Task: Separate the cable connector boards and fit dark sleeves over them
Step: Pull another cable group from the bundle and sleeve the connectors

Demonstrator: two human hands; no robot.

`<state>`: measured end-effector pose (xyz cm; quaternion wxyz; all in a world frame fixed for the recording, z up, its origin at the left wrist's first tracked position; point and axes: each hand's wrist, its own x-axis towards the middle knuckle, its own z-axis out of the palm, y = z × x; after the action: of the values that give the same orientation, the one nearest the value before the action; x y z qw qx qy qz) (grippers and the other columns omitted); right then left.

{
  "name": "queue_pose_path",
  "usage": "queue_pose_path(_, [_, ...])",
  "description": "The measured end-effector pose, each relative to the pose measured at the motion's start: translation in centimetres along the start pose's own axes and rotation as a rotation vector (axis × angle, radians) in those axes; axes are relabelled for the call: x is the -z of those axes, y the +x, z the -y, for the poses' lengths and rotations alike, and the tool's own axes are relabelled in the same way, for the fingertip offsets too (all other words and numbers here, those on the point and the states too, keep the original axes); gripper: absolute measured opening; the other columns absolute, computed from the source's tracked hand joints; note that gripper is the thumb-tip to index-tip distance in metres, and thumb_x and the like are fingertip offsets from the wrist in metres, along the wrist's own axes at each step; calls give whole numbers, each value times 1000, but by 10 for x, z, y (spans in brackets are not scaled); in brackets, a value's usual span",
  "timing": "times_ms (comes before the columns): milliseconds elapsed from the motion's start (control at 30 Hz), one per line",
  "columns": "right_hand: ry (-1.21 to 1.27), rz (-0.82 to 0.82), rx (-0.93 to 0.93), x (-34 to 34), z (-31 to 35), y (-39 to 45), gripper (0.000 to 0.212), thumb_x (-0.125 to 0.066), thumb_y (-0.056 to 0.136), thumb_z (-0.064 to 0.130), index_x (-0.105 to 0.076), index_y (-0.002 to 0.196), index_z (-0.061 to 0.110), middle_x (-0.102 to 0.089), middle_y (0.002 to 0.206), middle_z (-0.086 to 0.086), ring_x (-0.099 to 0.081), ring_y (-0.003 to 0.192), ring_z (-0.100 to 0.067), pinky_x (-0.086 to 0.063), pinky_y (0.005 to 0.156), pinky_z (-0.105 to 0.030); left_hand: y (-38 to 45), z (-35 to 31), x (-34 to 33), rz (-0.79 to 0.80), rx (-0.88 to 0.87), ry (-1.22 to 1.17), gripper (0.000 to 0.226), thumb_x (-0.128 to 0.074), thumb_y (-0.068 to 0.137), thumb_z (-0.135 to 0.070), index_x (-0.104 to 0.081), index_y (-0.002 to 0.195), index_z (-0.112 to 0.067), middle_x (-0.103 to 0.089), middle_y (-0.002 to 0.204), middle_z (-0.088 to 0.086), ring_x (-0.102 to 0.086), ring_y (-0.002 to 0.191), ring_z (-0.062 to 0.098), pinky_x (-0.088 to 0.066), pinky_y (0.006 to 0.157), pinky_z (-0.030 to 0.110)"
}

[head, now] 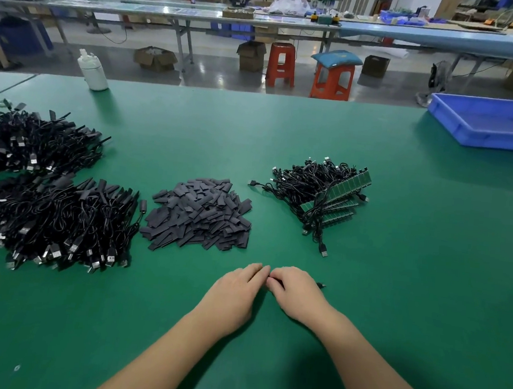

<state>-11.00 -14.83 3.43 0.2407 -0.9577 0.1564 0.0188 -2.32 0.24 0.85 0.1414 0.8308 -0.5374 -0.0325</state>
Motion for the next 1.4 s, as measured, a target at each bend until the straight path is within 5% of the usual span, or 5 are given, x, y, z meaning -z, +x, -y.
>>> queue_pose_path(167, [898,-186,-283,15,23,4,24,-59,98,26,-70,84,10,-73,84,-10,-68,79,-18,-55,80,-40,6,-12,7,-326,386,-686,59,-52,96,-15,-30,150,-24,-47,141,-12,-59,108,7,-45,100,31])
queue_pose_path(300, [1475,-223,-431,28,33,10,23,-57,99,25,-69,89,9,-68,85,-7,-64,87,-17,-53,75,-38,10,-21,15,-157,448,-944,27,-66,92,-30,-61,118,-33,-70,105,-9,-65,90,7,-52,87,28])
queue_pose_path(767, [1692,-96,-296,13,53,14,32,-48,102,29,-69,107,6,-70,96,-8,-64,87,-13,-50,79,-27,6,-11,34,-305,434,-778,9,-71,87,-25,-74,96,-27,-70,75,-12,-60,67,3,-46,66,16])
queue_pose_path(1067, [233,-322,-144,-12,-10,4,30,-52,99,41,-66,117,20,-58,118,8,-49,117,-11,-39,100,-29,-7,73,109,-400,638,-293,23,-63,93,-29,-71,111,-18,-66,78,-12,-60,59,11,-52,57,24])
queue_pose_path(1400, [-89,-311,-131,-38,-37,-9,43,-47,100,45,-54,135,22,-48,137,7,-37,134,-13,-30,116,-34,-55,219,156,-306,1081,202,39,-49,100,-29,-61,126,-3,-62,115,24,-59,98,42,-52,78,47])
